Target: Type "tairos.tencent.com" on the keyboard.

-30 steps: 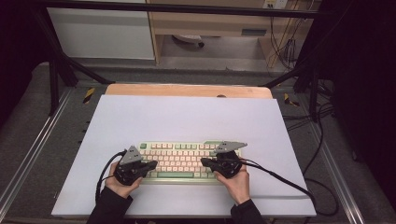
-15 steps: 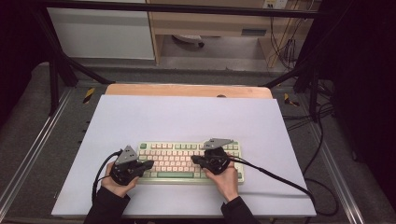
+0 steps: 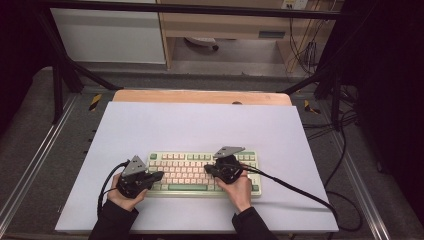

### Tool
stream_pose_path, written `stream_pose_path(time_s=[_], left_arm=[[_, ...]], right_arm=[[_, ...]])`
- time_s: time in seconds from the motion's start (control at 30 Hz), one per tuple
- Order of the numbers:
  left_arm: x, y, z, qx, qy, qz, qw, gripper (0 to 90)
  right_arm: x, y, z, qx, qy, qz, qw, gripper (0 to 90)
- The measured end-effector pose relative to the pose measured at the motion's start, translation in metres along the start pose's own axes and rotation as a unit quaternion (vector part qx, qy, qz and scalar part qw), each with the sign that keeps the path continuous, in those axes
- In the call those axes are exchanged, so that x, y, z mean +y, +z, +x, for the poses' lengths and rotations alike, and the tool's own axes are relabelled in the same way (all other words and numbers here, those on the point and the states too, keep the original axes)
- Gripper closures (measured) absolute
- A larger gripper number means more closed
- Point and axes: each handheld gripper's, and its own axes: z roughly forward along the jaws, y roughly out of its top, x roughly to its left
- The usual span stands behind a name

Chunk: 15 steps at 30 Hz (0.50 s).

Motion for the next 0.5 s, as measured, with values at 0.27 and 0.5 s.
stream_pose_path(time_s=[0.27, 0.5], left_arm=[[0.000, -0.001, 0.000, 0.000, 0.001, -0.001, 1.0000, 90.0], [0.000, -0.001, 0.000, 0.001, 0.000, -0.001, 1.0000, 90.0]], right_arm=[[0.000, -0.003, 0.001, 0.002, -0.004, -0.005, 1.0000, 90.0], [0.003, -0.014, 0.006, 0.016, -0.010, -0.017, 0.9997, 90.0]])
